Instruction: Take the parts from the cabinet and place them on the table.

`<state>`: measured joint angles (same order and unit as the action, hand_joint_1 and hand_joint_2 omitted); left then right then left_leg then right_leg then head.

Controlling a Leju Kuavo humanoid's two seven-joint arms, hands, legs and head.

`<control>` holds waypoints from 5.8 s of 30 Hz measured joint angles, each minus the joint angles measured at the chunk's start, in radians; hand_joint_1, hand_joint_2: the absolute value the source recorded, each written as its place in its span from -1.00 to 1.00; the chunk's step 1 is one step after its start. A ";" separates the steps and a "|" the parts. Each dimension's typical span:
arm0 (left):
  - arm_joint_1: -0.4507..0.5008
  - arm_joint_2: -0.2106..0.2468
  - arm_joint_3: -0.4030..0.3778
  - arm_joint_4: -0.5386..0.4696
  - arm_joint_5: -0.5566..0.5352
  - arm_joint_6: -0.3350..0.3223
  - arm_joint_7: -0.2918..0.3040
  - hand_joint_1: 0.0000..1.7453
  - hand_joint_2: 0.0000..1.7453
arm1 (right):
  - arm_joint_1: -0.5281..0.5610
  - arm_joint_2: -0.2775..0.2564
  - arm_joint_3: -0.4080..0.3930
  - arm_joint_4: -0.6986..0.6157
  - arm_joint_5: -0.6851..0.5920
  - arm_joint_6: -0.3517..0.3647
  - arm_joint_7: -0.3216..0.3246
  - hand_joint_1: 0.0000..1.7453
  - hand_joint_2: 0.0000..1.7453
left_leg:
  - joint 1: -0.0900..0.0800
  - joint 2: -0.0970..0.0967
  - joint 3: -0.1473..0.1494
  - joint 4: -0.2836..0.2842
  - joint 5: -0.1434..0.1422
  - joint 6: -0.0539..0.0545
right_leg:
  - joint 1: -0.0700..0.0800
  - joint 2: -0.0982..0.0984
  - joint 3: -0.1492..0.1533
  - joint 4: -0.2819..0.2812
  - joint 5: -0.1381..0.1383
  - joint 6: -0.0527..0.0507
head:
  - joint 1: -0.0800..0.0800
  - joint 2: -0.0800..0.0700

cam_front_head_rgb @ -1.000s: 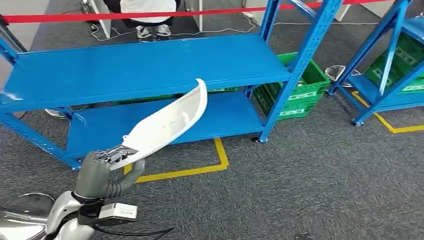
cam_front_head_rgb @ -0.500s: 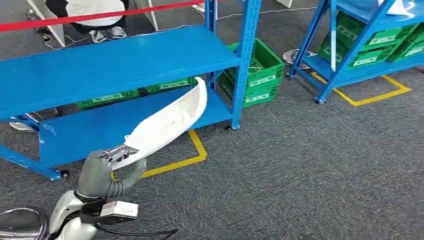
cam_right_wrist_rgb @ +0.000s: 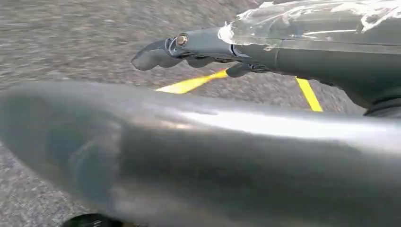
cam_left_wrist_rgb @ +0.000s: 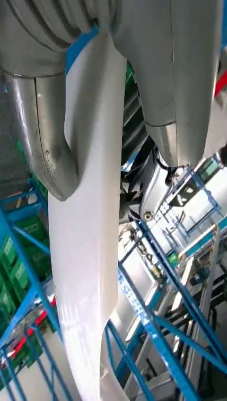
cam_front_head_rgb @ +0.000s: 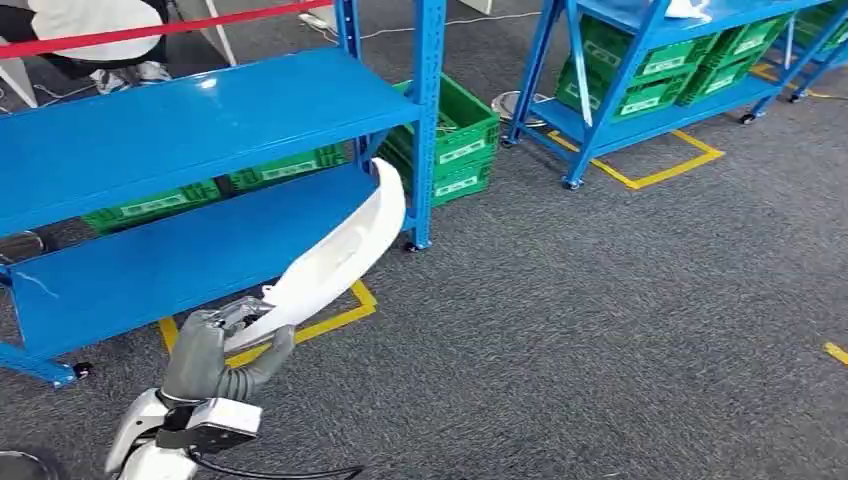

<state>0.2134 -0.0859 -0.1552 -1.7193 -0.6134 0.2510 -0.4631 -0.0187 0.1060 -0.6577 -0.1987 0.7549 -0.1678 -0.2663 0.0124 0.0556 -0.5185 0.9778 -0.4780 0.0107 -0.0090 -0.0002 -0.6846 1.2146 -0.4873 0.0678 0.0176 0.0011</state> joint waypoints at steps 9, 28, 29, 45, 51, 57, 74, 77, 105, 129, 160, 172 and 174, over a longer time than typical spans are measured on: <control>-0.025 -0.055 0.018 0.007 -0.016 -0.029 -0.014 1.00 1.00 | 0.000 0.007 -0.039 -0.003 -0.007 0.003 0.002 -1.00 -1.00 | -0.005 -0.019 -0.022 0.046 -0.043 -0.044 | 0.006 -0.008 0.110 -0.215 0.061 -0.055 | -0.004 0.000; -0.019 -0.066 0.051 0.016 -0.036 -0.045 -0.023 1.00 1.00 | -0.005 0.022 -0.051 -0.008 0.018 0.018 -0.023 -1.00 -1.00 | 0.001 -0.029 -0.011 0.010 0.005 0.001 | -0.002 0.007 -0.086 0.115 -0.060 0.004 | 0.007 0.000; -0.019 -0.066 0.057 0.016 -0.036 -0.046 -0.023 1.00 1.00 | -0.003 0.022 -0.051 -0.008 0.025 0.018 -0.014 -1.00 -1.00 | 0.002 -0.016 -0.011 0.010 0.004 0.000 | -0.005 0.006 -0.078 0.110 -0.050 0.006 | 0.007 0.000; 0.016 -0.083 0.130 0.016 -0.015 -0.072 -0.096 1.00 1.00 | -0.007 0.035 -0.093 -0.013 0.058 -0.034 -0.051 -1.00 -1.00 | -0.003 -0.051 -0.149 0.292 -0.111 -0.043 | 0.006 0.059 0.080 -0.197 0.070 -0.061 | -0.007 0.000; 0.016 -0.085 0.133 0.016 -0.001 -0.097 -0.101 1.00 1.00 | -0.012 0.038 -0.109 -0.016 0.058 -0.010 -0.052 -1.00 -1.00 | 0.006 -0.136 -0.033 0.028 0.005 -0.035 | 0.006 0.121 0.061 -0.182 0.076 -0.040 | -0.003 0.000; -0.002 -0.101 0.126 0.018 -0.005 -0.134 -0.100 1.00 1.00 | -0.004 0.038 -0.141 -0.017 0.037 0.019 -0.050 -1.00 -1.00 | 0.005 -0.070 -0.032 0.020 0.014 -0.004 | 0.006 0.033 -0.010 -0.063 0.004 -0.007 | 0.007 0.000; -0.128 -0.140 -0.020 0.119 -0.041 -0.115 -0.048 1.00 1.00 | -0.005 0.026 -0.250 -0.038 0.010 0.042 -0.048 -1.00 -1.00 | -0.001 -0.047 -0.145 0.284 -0.136 -0.047 | 0.002 0.034 0.075 -0.196 0.070 -0.052 | -0.003 0.000; -0.128 -0.138 -0.025 0.125 -0.039 -0.116 -0.044 1.00 1.00 | -0.002 0.026 -0.260 -0.039 0.021 0.045 -0.048 -1.00 -1.00 | -0.003 -0.051 -0.164 0.279 -0.078 -0.041 | 0.003 0.074 0.077 -0.196 0.070 -0.053 | -0.003 0.000; -0.095 -0.122 -0.021 0.106 0.005 -0.122 -0.033 1.00 1.00 | -0.011 0.026 -0.295 -0.043 0.105 0.053 -0.045 -1.00 -1.00 | -0.004 -0.048 -0.168 0.318 -0.140 -0.050 | 0.001 0.041 0.069 -0.185 0.064 -0.057 | -0.015 0.000; 0.013 -0.096 0.116 0.013 0.050 -0.143 -0.085 1.00 1.00 | -0.018 0.052 -0.288 -0.041 0.200 0.056 -0.047 -1.00 -1.00 | -0.011 0.045 -0.015 0.007 0.011 -0.038 | -0.002 -0.040 0.067 -0.176 0.055 -0.024 | -0.010 0.000; 0.028 -0.089 0.179 0.002 0.056 -0.161 -0.107 1.00 1.00 | -0.021 0.058 -0.286 -0.040 0.225 0.071 -0.047 -1.00 -1.00 | -0.010 0.051 -0.013 0.006 0.010 -0.042 | 0.004 -0.031 0.073 -0.177 0.051 -0.031 | -0.015 0.000; 0.023 -0.089 0.185 0.003 0.050 -0.177 -0.124 1.00 1.00 | -0.027 0.058 -0.286 -0.040 0.237 0.084 -0.044 -1.00 -1.00 | 0.002 -0.142 -0.048 0.033 0.020 -0.042 | 0.000 0.116 0.069 -0.179 0.064 -0.042 | -0.024 0.000; 0.022 -0.091 0.185 0.003 0.050 -0.178 -0.124 1.00 1.00 | -0.026 0.058 -0.286 -0.040 0.237 0.086 -0.045 -1.00 -1.00 | 0.003 -0.127 -0.045 0.022 0.013 -0.039 | -0.003 0.135 0.060 -0.183 0.066 -0.031 | -0.023 0.000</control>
<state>0.2351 -0.1766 0.0294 -1.7163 -0.5639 0.0728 -0.5875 -0.0447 0.1644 -0.9442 -0.2388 0.9922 -0.0817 -0.3109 0.0150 -0.0712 -0.5632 0.9997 -0.4650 -0.0279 -0.0123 0.1347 -0.6242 1.0314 -0.4214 0.0366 -0.0053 0.0011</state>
